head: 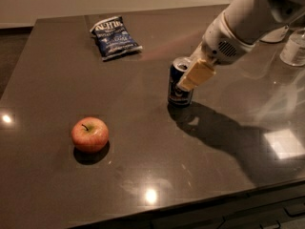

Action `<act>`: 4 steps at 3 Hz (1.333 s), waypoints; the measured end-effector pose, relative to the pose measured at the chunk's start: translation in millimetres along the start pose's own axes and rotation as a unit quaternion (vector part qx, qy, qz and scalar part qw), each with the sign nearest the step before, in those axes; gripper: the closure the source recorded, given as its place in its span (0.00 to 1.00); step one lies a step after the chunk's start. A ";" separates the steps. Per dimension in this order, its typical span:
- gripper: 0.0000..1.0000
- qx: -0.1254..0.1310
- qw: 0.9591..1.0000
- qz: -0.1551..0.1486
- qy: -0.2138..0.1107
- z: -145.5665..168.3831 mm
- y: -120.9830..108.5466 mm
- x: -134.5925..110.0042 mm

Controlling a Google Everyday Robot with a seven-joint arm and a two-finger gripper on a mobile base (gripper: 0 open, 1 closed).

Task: Move pepsi can near blue chip bag

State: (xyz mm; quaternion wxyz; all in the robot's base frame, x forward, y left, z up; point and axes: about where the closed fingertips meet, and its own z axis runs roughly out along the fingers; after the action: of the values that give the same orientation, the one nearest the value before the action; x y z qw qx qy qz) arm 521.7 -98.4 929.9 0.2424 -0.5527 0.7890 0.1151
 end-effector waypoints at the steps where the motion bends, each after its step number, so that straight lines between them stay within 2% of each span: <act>1: 1.00 -0.005 1.000 -0.003 -0.002 -3.1 -10.5 -25.7; 2: 1.00 0.005 1.000 0.003 -0.003 3.4 -29.4 -81.6; 3: 1.00 0.005 1.000 0.002 -0.003 3.5 -29.4 -81.7; 4: 1.00 0.023 0.999 0.028 -0.007 9.7 -38.6 -89.5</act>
Offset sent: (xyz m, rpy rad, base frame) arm 0.0612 0.0639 0.0463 -0.0041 -0.0024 0.0038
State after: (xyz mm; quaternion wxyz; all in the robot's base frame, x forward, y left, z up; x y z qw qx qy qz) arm 584.3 -34.9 970.5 0.2571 -0.5238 0.8050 0.1075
